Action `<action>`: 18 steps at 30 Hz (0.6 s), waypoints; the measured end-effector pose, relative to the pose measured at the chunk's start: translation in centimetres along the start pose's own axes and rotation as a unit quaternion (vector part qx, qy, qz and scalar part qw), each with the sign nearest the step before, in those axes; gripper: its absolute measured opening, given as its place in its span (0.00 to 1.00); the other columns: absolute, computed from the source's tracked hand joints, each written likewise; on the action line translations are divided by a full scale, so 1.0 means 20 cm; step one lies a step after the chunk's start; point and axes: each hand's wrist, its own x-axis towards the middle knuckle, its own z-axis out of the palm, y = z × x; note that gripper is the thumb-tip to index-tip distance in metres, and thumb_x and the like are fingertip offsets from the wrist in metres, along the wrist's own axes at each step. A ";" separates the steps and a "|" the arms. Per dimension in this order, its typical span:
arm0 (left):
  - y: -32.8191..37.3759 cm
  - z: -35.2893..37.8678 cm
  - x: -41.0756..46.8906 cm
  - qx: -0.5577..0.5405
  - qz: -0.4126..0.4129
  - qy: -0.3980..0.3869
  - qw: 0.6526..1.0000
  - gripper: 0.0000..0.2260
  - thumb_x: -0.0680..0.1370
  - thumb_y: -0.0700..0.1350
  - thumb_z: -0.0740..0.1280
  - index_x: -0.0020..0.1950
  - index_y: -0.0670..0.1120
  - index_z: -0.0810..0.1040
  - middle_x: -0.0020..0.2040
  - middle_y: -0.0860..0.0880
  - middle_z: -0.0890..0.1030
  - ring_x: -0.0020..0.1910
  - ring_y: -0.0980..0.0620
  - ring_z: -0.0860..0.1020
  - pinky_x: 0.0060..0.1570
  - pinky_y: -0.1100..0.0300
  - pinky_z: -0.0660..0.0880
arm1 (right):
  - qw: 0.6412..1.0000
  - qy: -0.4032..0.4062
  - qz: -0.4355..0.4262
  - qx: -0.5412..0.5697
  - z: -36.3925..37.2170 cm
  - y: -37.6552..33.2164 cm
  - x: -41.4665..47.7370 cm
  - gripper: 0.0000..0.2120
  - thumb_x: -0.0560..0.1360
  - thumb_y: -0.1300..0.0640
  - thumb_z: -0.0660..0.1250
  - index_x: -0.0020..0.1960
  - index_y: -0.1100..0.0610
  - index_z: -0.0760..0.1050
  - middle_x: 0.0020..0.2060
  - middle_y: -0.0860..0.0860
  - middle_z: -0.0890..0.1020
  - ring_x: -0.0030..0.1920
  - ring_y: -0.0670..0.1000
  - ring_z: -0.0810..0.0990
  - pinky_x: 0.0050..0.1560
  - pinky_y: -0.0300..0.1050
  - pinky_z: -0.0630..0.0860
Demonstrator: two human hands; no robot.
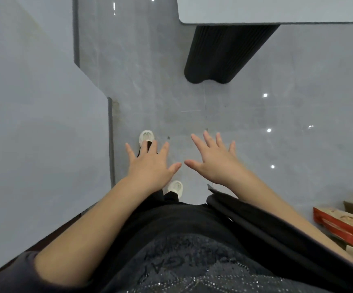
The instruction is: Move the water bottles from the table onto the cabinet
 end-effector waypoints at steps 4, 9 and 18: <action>-0.06 -0.20 0.22 0.014 0.025 -0.005 1.000 0.32 0.79 0.66 0.47 0.79 0.53 0.46 0.80 0.47 0.49 0.78 0.43 0.44 0.70 0.31 0.38 | 1.000 -0.002 0.022 0.017 -0.19 -0.03 0.20 0.37 0.78 0.33 0.52 0.79 0.44 0.41 0.80 0.51 0.43 0.79 0.60 0.39 0.74 0.68 0.40; -0.24 -0.55 0.50 0.042 0.042 -0.011 0.998 0.32 0.79 0.66 0.47 0.79 0.53 0.46 0.80 0.46 0.50 0.78 0.43 0.45 0.70 0.32 0.38 | 0.997 -0.012 0.062 0.049 -0.45 -0.16 0.44 0.36 0.78 0.33 0.52 0.79 0.43 0.41 0.80 0.52 0.43 0.79 0.60 0.39 0.74 0.68 0.40; -0.56 -1.03 0.88 0.074 0.058 -0.015 0.995 0.33 0.79 0.66 0.46 0.79 0.52 0.46 0.80 0.45 0.50 0.78 0.42 0.45 0.70 0.31 0.40 | 0.995 0.000 0.073 0.069 -0.87 -0.43 0.82 0.36 0.78 0.33 0.52 0.79 0.43 0.41 0.80 0.51 0.43 0.79 0.59 0.39 0.74 0.68 0.39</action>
